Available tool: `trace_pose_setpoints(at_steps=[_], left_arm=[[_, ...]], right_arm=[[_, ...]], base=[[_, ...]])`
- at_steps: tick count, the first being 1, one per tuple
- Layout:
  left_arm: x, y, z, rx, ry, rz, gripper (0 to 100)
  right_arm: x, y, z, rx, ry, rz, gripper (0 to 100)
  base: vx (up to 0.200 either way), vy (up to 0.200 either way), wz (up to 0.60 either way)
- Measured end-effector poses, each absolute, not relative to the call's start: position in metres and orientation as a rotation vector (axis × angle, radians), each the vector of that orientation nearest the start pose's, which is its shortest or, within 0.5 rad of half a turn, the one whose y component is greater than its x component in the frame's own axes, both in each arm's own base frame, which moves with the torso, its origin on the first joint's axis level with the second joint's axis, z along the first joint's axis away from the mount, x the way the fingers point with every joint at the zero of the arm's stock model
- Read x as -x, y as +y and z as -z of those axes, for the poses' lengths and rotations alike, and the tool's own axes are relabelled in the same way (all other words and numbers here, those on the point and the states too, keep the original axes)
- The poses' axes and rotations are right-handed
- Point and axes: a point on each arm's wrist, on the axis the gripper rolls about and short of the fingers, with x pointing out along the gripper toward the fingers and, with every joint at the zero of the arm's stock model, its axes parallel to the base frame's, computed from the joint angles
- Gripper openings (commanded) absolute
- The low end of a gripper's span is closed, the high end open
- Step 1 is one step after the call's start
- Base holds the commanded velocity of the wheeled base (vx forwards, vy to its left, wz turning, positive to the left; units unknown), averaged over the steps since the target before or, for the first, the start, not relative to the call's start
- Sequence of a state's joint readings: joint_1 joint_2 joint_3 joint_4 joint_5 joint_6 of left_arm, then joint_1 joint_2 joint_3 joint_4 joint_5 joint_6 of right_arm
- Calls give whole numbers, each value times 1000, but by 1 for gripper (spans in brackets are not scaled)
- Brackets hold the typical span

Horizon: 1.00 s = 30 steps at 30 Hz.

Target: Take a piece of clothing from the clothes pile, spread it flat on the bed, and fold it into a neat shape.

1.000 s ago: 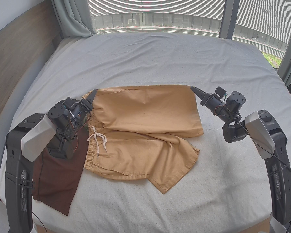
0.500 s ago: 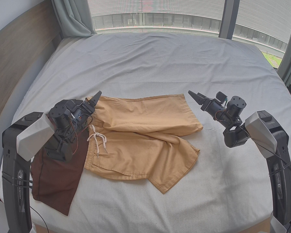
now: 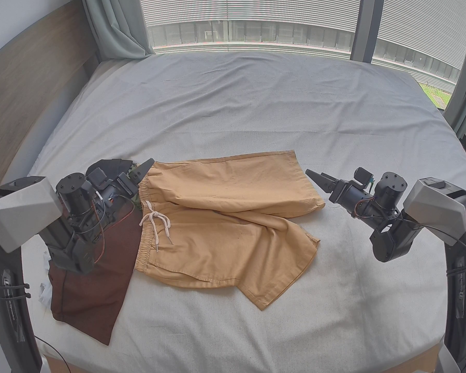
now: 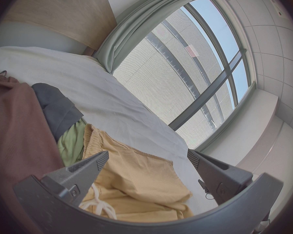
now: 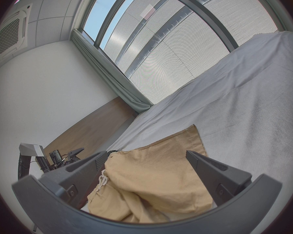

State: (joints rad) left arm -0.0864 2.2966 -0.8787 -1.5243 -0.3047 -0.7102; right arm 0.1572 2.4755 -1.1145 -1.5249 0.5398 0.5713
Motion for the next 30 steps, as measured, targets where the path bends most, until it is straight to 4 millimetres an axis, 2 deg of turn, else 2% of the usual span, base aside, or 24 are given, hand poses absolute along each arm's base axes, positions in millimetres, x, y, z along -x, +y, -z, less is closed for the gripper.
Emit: trace_pose_setpoints(at_steps=[9, 19, 30], left_arm=[[-357, -29, -89, 629, 75, 430, 100], [-311, -23, -90, 477, 160, 540, 100], [-286, -16, -85, 249, 157, 594, 100]], right_arm=[[-398, 92, -66, -483, 72, -750, 100], [-359, 95, -62, -462, 174, -759, 100], [-327, 91, -56, -473, 273, -749, 100]], base=[[0, 0, 0], [0, 0, 0], [0, 0, 0]])
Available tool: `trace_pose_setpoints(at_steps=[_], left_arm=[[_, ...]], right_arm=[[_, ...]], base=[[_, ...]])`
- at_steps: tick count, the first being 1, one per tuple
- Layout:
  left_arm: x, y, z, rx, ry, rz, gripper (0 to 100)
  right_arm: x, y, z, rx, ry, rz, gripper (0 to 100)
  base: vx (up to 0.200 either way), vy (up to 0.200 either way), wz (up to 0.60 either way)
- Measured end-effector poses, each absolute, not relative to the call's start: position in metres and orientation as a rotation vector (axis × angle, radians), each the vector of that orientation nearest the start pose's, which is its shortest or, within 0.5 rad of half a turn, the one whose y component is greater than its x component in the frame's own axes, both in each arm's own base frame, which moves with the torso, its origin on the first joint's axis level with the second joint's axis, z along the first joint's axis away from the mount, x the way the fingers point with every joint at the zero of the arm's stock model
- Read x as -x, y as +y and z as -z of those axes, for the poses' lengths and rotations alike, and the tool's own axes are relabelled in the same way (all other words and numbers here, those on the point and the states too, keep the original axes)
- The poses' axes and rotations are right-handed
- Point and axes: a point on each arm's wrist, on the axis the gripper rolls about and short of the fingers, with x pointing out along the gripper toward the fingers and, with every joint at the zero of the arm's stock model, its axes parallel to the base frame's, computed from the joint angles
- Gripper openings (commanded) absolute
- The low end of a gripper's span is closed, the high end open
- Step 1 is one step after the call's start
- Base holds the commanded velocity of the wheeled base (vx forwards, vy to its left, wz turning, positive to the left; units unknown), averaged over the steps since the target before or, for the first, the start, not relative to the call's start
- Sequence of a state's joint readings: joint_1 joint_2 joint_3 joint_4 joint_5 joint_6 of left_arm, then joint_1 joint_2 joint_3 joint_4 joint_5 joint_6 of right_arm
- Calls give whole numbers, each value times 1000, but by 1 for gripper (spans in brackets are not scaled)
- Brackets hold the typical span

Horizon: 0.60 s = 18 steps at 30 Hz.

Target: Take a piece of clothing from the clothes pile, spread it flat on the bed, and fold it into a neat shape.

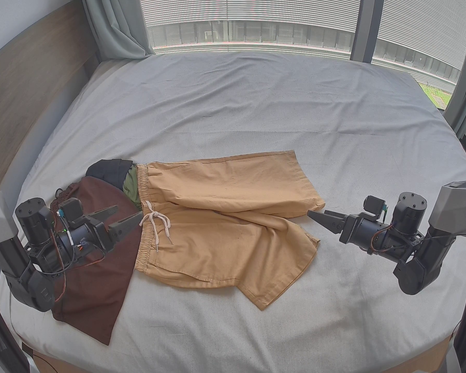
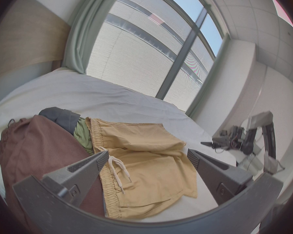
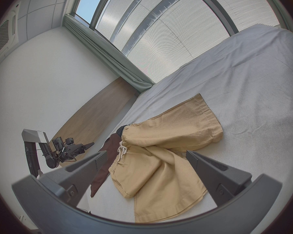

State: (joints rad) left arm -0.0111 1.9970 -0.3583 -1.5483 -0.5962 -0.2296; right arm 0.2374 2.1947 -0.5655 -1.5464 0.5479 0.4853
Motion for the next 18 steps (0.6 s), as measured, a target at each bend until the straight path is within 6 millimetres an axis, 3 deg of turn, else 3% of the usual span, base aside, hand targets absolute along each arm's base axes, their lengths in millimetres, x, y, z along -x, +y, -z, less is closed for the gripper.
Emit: trace_pose_setpoints(at_steps=[8, 18], left_arm=[[-274, -10, -77, 81, 148, 655, 100], [-262, -9, -66, 57, 193, 710, 100]], right_arm=[[-321, 89, -56, -473, 287, -743, 100], [-320, 86, -47, -420, 296, -731, 100]], base=[[0, 0, 0], [0, 0, 0]])
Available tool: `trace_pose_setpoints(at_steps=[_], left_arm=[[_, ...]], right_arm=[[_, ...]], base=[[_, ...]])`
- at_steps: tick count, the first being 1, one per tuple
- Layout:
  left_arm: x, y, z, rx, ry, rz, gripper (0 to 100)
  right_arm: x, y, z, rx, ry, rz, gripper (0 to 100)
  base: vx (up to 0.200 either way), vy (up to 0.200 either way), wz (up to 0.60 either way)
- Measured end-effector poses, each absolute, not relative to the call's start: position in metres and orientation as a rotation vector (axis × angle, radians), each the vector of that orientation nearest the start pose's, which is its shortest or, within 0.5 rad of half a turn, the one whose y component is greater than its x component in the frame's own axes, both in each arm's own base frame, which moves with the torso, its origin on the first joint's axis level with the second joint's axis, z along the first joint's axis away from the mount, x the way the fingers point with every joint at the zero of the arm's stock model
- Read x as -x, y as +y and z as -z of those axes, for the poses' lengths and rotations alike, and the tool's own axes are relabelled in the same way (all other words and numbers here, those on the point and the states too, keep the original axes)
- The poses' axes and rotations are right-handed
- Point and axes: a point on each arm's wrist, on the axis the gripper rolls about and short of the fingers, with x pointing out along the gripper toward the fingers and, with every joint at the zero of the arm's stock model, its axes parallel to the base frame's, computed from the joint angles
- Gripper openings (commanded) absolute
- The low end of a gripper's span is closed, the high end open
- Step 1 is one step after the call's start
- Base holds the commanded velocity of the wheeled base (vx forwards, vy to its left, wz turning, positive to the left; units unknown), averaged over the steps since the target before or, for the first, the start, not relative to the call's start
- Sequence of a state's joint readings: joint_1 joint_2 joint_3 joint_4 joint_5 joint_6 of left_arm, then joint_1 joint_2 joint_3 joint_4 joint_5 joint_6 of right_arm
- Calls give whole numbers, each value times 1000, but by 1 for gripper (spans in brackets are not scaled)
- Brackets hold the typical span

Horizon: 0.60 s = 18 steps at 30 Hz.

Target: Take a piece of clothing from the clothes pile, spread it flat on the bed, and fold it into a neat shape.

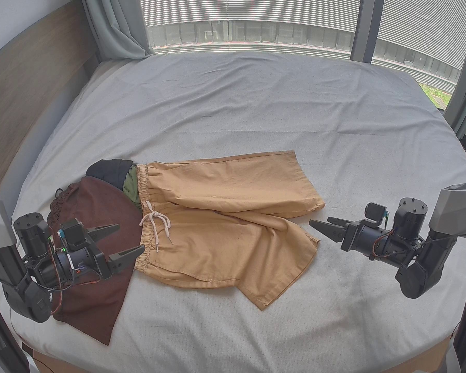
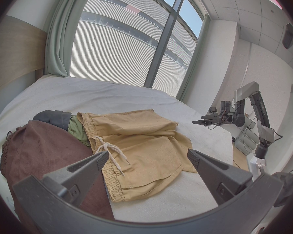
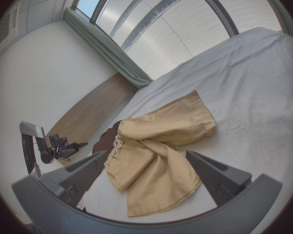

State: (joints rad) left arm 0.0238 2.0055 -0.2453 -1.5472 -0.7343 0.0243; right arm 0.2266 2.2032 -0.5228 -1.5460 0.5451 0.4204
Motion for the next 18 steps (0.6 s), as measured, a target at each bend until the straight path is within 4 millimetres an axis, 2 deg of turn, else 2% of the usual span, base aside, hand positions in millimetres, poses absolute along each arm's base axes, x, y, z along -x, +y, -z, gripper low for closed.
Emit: trace_pose_setpoints(at_steps=[12, 18], left_arm=[[-261, -9, -58, 51, 219, 713, 100], [-262, -9, -56, 55, 228, 713, 100]], right_arm=[[-323, 85, -27, -433, 358, -708, 100], [-324, 84, -10, -444, 405, -694, 100]], base=[[0, 0, 0], [0, 0, 0]])
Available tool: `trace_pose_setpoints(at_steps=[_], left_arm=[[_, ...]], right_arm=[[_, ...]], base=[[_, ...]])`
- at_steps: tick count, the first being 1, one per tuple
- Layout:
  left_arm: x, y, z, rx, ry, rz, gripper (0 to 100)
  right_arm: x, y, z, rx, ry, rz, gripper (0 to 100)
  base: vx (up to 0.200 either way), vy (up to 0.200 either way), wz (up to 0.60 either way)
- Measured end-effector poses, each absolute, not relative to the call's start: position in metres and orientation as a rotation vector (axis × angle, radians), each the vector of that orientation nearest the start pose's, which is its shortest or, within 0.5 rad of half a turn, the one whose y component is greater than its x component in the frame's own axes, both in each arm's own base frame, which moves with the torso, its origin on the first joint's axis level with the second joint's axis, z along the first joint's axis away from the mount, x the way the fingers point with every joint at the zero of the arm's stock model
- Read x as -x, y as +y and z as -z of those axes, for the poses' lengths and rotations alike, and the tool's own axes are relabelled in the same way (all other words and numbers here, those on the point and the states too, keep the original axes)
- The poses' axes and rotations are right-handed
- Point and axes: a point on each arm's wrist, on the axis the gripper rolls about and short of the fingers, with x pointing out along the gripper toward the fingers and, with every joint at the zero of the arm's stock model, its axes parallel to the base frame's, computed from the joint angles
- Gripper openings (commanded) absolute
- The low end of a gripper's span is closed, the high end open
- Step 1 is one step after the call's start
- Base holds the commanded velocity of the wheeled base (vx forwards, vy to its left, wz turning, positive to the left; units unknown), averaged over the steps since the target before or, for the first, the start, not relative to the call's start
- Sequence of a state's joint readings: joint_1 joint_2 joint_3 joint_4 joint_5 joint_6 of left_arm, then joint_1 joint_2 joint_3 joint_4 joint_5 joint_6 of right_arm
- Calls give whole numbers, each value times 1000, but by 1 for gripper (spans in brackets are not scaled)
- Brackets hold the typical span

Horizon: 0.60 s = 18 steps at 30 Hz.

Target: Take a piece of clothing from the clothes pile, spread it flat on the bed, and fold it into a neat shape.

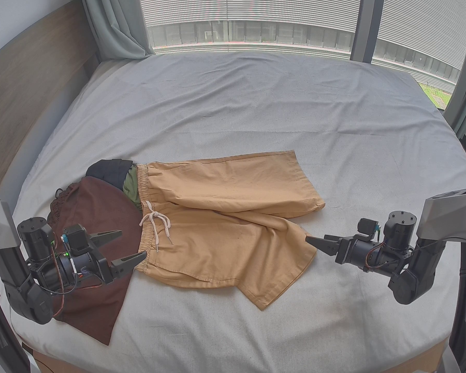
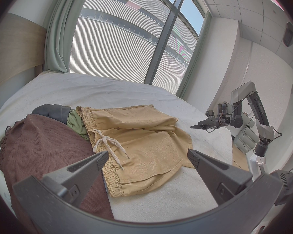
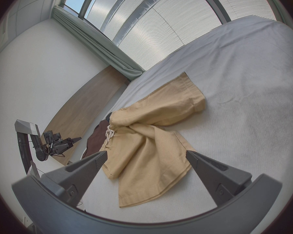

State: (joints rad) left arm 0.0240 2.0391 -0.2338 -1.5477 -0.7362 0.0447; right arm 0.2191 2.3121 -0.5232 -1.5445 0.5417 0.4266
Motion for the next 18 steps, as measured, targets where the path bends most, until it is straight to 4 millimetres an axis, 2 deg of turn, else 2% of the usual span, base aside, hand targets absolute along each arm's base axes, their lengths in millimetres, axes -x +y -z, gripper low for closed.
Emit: trace_pose_setpoints(at_steps=[8, 18], left_arm=[[-262, -9, -54, 57, 234, 713, 100], [-262, -10, -54, 58, 236, 716, 100]], right_arm=[[-327, 85, 12, -460, 469, -678, 100], [-327, 85, 27, -465, 506, -669, 100]], base=[[0, 0, 0], [0, 0, 0]])
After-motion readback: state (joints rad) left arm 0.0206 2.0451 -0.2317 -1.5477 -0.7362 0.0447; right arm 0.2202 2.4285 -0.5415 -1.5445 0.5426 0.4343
